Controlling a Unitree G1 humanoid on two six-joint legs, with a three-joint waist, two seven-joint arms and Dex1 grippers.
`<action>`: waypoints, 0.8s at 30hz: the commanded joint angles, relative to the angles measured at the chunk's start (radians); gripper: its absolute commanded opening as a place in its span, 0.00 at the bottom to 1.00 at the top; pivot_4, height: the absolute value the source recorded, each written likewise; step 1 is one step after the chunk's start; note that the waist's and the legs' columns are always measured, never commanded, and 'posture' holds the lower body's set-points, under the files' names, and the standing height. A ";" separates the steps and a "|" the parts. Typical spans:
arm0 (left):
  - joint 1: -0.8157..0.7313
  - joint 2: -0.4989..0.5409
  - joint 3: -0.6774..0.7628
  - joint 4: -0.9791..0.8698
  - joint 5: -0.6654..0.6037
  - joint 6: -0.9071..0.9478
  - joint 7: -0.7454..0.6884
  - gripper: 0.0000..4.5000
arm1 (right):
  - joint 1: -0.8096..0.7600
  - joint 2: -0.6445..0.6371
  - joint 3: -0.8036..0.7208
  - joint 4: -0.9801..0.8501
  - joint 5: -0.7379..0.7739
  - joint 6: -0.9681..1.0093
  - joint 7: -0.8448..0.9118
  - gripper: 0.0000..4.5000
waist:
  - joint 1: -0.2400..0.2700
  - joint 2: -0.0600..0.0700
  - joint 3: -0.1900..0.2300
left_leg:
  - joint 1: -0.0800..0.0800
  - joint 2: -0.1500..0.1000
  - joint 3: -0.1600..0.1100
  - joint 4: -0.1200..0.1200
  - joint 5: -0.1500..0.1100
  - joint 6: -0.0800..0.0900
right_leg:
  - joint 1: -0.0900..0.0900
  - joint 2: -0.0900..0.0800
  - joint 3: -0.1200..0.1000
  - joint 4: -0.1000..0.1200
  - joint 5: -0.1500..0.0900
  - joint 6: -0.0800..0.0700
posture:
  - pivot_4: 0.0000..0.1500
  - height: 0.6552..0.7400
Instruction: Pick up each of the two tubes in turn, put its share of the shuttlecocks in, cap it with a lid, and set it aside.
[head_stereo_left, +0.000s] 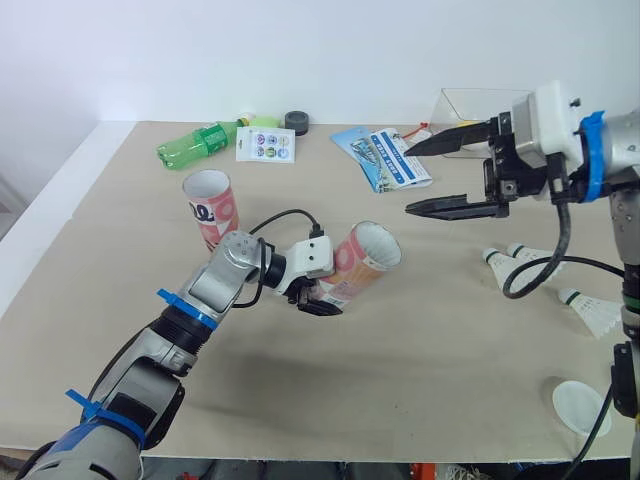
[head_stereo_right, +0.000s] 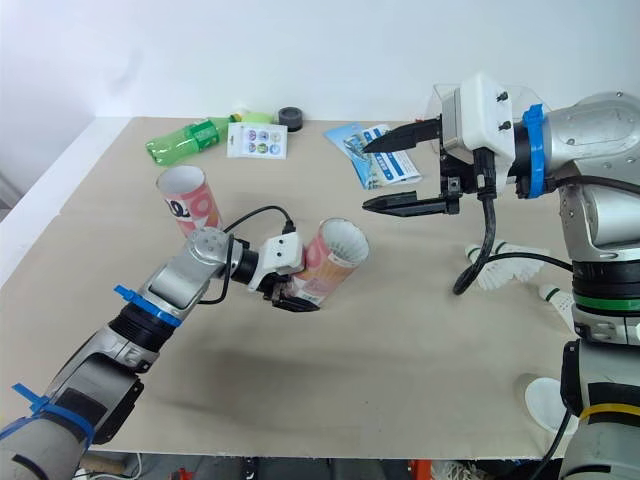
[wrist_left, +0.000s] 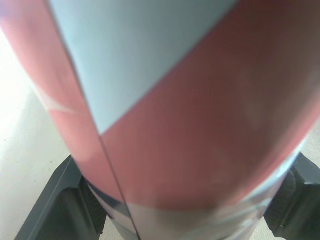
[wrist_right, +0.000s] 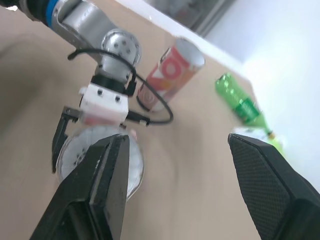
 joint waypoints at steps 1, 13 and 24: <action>-0.016 -0.004 -0.009 -0.015 0.003 0.004 0.000 0.74 | 0.005 0.046 0.069 -0.059 -0.037 -0.050 0.047 0.43 | 0.000 0.000 0.000 | 0.000 0.000 0.000 0.000 0.000 0.000 | 0.000 0.000 0.000 0.000 -0.001 0.001 | 1.00 1.00; -0.015 -0.009 -0.005 -0.034 -0.003 0.018 0.002 0.74 | -0.094 0.122 0.349 0.076 -0.299 -0.275 0.180 0.01 | 0.001 0.000 0.000 | -0.001 0.000 0.000 0.001 0.000 0.000 | 0.000 0.001 0.000 0.001 -0.001 0.002 | 1.00 1.00; -0.014 -0.020 -0.006 -0.030 -0.001 0.013 0.014 0.74 | -0.241 0.193 0.567 0.215 -0.375 -0.407 0.181 0.01 | 0.001 0.001 0.000 | 0.000 0.000 0.000 0.001 0.000 0.000 | 0.000 0.001 0.000 0.001 -0.001 0.002 | 1.00 1.00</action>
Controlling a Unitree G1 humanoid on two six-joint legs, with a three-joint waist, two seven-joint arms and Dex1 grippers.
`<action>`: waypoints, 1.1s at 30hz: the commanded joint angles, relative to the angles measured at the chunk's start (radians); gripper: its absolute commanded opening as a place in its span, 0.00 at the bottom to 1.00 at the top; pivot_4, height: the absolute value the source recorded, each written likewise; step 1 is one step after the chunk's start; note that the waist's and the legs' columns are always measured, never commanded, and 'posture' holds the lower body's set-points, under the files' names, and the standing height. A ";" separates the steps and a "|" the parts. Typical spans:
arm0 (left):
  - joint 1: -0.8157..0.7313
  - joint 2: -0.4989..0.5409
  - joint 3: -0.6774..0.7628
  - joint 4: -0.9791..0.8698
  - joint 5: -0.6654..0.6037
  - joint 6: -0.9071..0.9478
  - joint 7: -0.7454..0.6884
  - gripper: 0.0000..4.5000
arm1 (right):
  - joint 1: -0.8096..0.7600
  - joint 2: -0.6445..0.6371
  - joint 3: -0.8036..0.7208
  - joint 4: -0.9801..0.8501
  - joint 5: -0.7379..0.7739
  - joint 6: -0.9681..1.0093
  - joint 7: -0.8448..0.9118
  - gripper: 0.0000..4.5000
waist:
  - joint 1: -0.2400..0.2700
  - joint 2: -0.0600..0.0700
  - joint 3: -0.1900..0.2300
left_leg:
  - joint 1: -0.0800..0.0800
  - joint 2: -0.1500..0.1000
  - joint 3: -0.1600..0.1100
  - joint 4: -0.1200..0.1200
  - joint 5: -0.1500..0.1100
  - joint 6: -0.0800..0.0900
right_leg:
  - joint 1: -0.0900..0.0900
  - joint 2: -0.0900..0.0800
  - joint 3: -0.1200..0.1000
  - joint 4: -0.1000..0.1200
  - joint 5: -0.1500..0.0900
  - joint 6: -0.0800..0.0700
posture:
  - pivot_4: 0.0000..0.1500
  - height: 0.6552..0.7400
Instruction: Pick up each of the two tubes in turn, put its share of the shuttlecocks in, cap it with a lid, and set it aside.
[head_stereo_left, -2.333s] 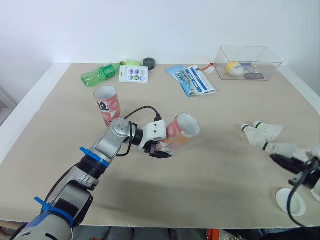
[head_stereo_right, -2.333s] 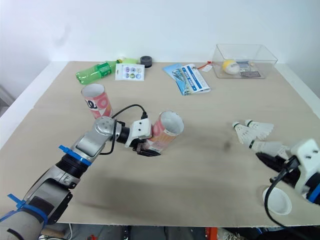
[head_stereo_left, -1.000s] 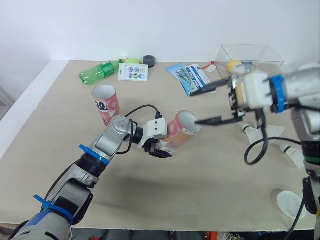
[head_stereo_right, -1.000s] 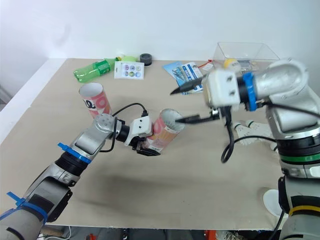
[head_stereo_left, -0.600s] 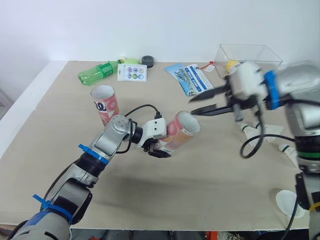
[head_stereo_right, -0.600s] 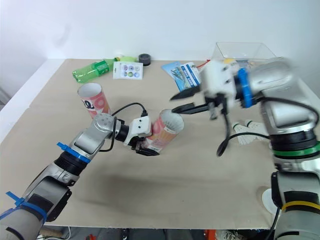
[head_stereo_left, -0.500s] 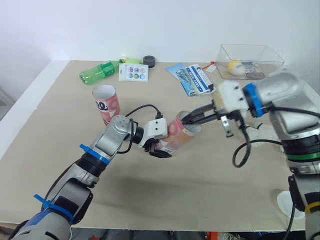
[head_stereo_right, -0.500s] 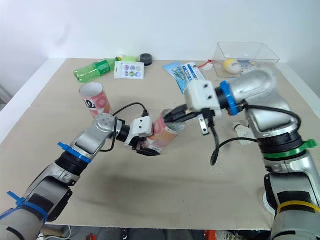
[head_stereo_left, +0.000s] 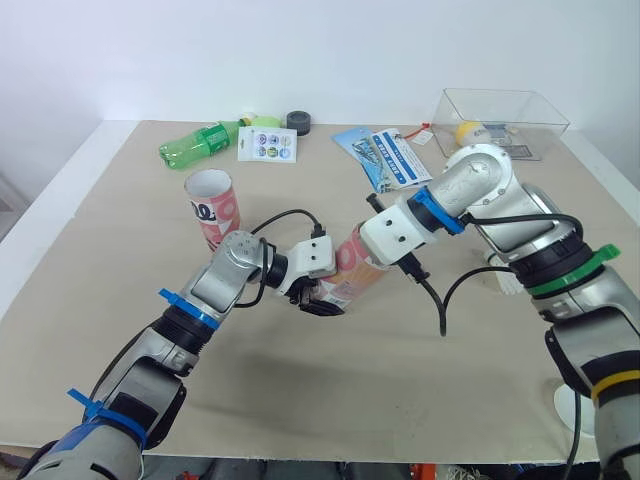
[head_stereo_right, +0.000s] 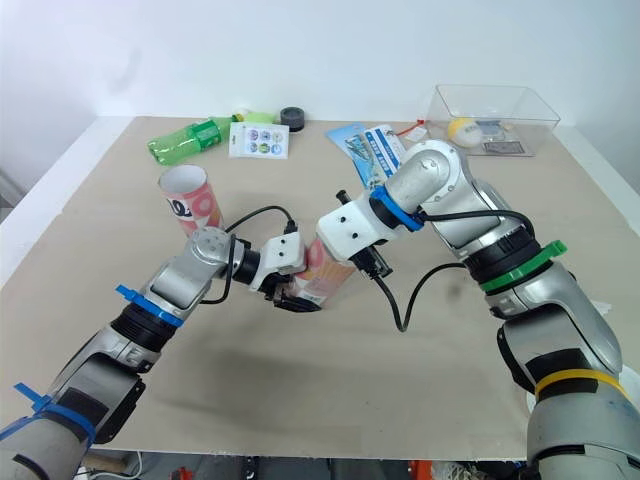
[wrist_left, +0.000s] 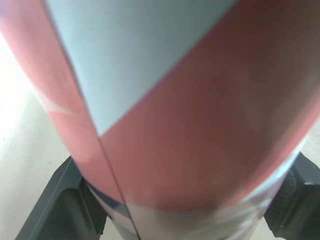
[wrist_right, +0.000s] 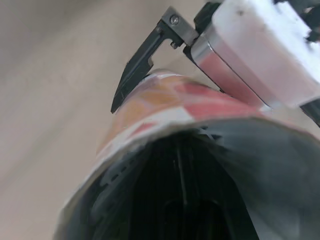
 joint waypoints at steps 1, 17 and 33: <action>-0.011 -0.010 -0.003 -0.022 -0.001 -0.011 0.010 0.74 | -0.037 0.021 0.047 0.016 -0.002 -0.039 0.044 0.01 | 0.000 0.000 0.000 | 0.000 0.000 0.000 0.000 0.000 0.000 | 0.000 0.000 0.000 0.000 0.000 0.000 | 1.00 1.00; 0.013 -0.010 -0.006 -0.036 -0.004 -0.010 0.020 0.74 | -0.127 -0.060 0.027 0.005 0.201 0.029 0.044 0.01 | 0.002 0.000 0.000 | 0.001 0.000 0.000 0.000 0.001 0.001 | 0.000 0.000 0.000 0.002 0.002 -0.004 | 1.00 1.00; 0.018 -0.006 -0.001 -0.029 -0.001 -0.021 0.026 0.74 | 0.090 -0.266 -0.376 -0.185 0.463 0.424 -0.038 0.01 | 0.003 0.000 0.000 | 0.000 -0.001 -0.001 0.000 0.000 0.000 | 0.000 -0.001 0.000 0.001 0.002 -0.004 | 1.00 1.00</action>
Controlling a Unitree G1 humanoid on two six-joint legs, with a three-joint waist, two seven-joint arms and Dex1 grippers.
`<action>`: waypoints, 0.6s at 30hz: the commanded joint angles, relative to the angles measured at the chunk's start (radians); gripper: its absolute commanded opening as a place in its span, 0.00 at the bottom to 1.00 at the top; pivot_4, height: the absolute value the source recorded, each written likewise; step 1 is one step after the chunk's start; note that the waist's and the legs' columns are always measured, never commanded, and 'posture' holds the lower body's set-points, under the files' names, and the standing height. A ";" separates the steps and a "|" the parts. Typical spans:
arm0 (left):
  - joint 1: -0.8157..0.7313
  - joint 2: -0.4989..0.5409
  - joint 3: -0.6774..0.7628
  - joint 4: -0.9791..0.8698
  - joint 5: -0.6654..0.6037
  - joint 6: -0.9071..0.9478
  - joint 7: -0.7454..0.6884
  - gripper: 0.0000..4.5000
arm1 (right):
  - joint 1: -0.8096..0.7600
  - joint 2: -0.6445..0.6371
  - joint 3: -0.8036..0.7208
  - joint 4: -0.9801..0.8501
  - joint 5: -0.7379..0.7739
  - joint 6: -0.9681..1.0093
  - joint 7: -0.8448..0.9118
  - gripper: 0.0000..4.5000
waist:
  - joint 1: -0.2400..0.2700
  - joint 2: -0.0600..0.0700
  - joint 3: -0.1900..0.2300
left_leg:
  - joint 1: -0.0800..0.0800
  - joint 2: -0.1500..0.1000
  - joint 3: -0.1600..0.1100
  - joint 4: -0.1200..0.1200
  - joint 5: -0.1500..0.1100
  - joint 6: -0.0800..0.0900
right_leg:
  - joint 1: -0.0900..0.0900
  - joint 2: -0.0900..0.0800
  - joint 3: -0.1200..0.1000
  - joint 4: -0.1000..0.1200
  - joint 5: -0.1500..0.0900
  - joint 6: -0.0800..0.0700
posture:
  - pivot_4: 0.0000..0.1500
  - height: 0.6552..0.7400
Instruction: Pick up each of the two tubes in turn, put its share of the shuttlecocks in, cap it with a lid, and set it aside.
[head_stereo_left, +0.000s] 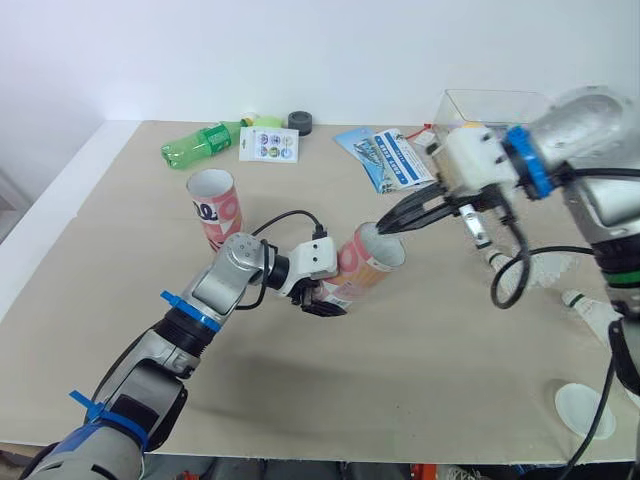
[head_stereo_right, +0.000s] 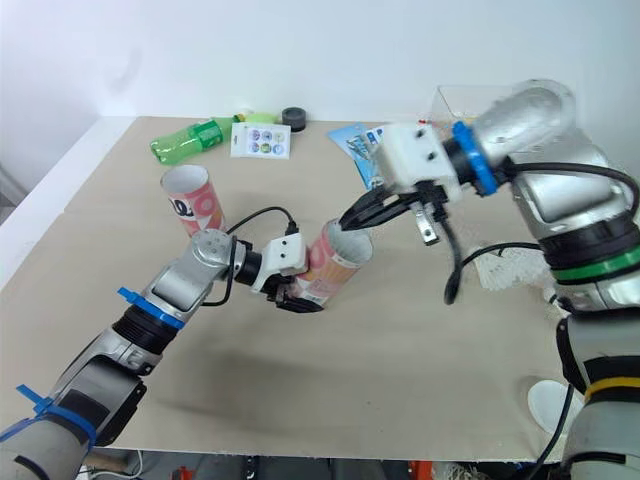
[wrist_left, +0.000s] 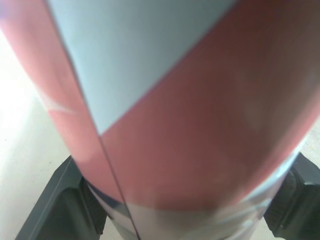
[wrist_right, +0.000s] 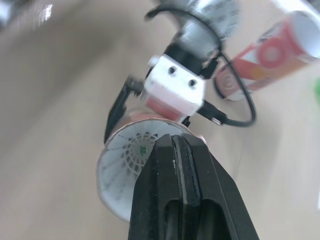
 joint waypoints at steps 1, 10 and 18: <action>0.007 0.002 -0.002 -0.022 -0.002 -0.009 0.004 0.74 | 0.082 -0.043 -0.152 -0.074 0.050 0.102 -0.057 0.01 | 0.000 0.000 0.000 | 0.000 0.000 0.000 0.000 0.000 0.000 | 0.000 0.000 0.000 0.000 0.000 0.000 | 1.00 1.00; 0.063 -0.071 0.084 -0.011 -0.083 -0.085 0.069 0.74 | 0.463 0.014 -0.493 -0.253 0.179 0.291 -0.354 0.01 | 0.000 0.000 0.000 | -0.001 0.000 0.000 0.001 0.000 0.000 | 0.000 0.000 0.000 0.000 0.000 0.002 | 1.00 1.00; 0.238 -0.186 0.165 -0.021 -0.174 -0.304 0.154 0.74 | 0.750 0.027 -0.660 -0.379 0.218 0.383 -0.493 0.01 | -0.003 0.001 0.000 | 0.000 0.000 0.001 0.001 0.000 0.000 | 0.000 0.001 0.001 0.000 0.000 0.003 | 1.00 1.00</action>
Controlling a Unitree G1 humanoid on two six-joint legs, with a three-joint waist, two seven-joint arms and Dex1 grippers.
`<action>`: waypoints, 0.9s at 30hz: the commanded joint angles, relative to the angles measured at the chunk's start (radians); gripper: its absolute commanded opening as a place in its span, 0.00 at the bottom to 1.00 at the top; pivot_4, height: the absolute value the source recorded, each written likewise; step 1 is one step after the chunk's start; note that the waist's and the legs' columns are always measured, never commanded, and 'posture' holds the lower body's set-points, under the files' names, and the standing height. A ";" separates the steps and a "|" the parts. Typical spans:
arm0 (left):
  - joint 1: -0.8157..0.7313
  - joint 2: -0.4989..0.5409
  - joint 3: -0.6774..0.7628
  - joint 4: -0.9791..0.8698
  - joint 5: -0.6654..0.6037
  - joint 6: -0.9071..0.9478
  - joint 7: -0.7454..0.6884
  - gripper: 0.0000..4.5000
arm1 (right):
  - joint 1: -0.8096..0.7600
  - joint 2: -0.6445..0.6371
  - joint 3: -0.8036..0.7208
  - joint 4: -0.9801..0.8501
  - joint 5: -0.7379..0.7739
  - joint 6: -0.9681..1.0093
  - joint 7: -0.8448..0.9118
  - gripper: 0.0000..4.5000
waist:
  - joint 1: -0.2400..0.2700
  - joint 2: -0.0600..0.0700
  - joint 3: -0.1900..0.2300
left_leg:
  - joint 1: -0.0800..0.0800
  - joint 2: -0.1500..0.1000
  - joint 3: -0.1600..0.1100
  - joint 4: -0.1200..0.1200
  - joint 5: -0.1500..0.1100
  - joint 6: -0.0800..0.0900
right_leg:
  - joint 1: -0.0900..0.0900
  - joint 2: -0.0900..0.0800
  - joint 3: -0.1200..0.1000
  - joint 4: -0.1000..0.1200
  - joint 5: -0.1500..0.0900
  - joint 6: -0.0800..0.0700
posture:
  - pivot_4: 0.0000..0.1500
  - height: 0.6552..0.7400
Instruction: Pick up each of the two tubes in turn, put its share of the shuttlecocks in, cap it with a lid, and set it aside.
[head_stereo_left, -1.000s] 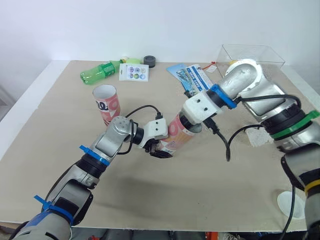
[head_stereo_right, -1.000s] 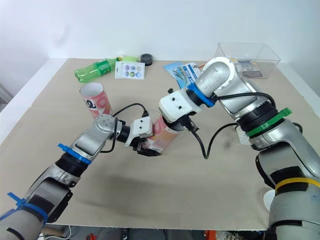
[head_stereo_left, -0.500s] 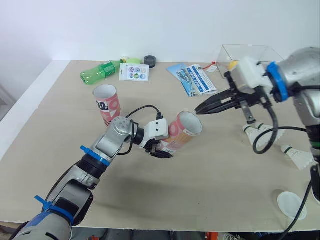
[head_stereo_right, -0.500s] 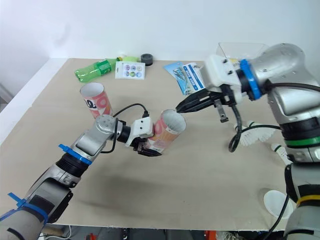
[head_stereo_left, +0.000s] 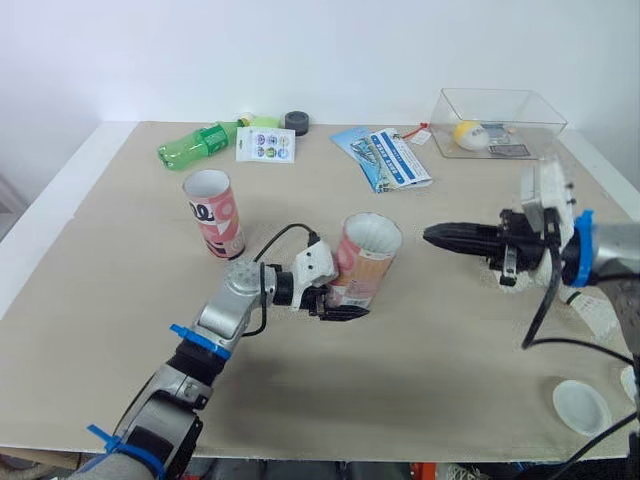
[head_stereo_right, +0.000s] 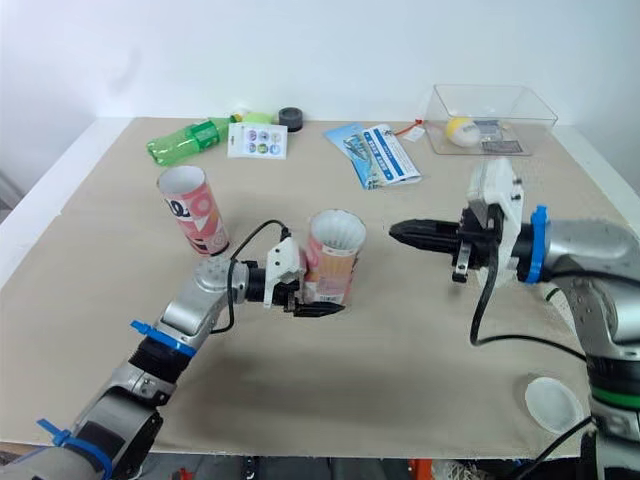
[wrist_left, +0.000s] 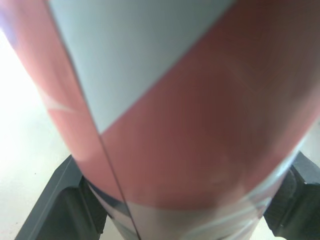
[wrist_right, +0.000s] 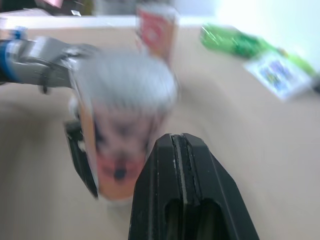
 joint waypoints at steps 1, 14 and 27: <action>0.050 -0.041 0.023 -0.025 -0.026 -0.124 0.039 0.74 | 0.042 -0.005 -0.103 -0.051 0.044 0.035 -0.046 0.01 | 0.001 0.000 0.000 | 0.000 0.000 0.000 0.000 0.000 0.001 | 0.000 0.000 0.000 0.000 0.000 0.002 | 1.00 1.00; 0.121 -0.052 -0.085 0.070 0.106 -0.319 0.099 0.74 | 0.382 -0.097 -0.319 0.034 0.023 0.108 -0.014 0.01 | 0.003 0.003 -0.002 | 0.000 -0.001 0.002 0.004 0.003 0.004 | 0.002 0.000 0.003 -0.002 0.003 0.001 | 1.00 1.00; 0.134 -0.080 -0.120 0.046 0.104 -0.294 0.114 0.74 | 0.741 -0.360 -0.420 0.201 -0.258 -0.012 0.260 0.98 | 0.001 0.003 -0.002 | 0.001 -0.002 0.004 0.004 0.002 0.003 | 0.002 -0.002 0.004 -0.004 0.001 0.001 | 1.00 1.00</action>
